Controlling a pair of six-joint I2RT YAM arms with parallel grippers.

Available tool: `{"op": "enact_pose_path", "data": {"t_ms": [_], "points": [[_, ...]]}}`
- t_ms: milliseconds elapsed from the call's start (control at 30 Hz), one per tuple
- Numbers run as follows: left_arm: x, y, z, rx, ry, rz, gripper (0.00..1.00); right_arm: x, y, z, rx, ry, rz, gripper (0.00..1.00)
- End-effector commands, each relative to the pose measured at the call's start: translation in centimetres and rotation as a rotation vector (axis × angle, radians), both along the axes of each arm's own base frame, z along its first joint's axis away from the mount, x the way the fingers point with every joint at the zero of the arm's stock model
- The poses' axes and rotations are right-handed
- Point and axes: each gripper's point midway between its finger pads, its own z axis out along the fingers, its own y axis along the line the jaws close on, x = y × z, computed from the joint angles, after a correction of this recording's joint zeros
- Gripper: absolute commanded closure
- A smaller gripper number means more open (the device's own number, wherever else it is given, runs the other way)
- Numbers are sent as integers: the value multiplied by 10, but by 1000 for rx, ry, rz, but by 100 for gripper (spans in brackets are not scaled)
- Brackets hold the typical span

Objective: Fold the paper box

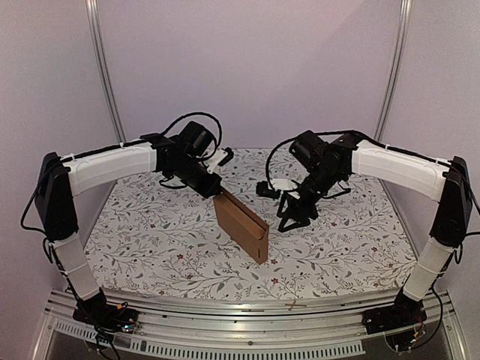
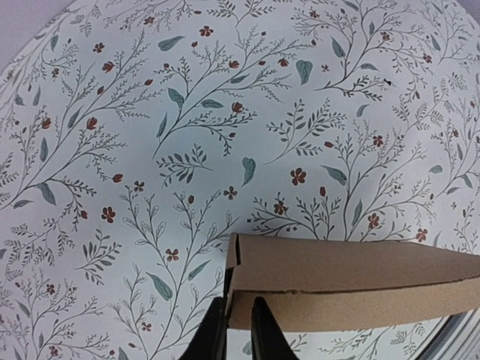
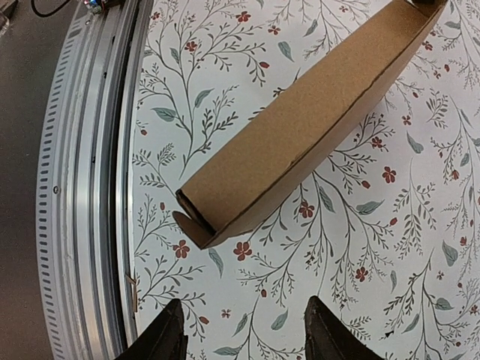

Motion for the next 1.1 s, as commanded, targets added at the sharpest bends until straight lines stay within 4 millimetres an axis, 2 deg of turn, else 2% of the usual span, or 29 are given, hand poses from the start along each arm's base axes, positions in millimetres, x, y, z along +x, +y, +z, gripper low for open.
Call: {"op": "enact_pose_path", "data": {"t_ms": [0,167,367,600,900,1067], "points": [[8,3,-3,4,4,1,87,0,9,1,5,0,7,47],[8,6,-6,12,7,9,93,-7,16,-1,-5,-9,33,48],[5,6,-7,0,16,8,100,-6,25,4,3,-37,39,56],[3,9,-10,4,9,15,100,1,28,8,9,-59,8,63],[2,14,-12,29,-10,-12,100,-1,31,5,2,-54,4,64],[4,18,-6,39,-22,-18,100,-4,33,2,-2,-47,14,64]]}}
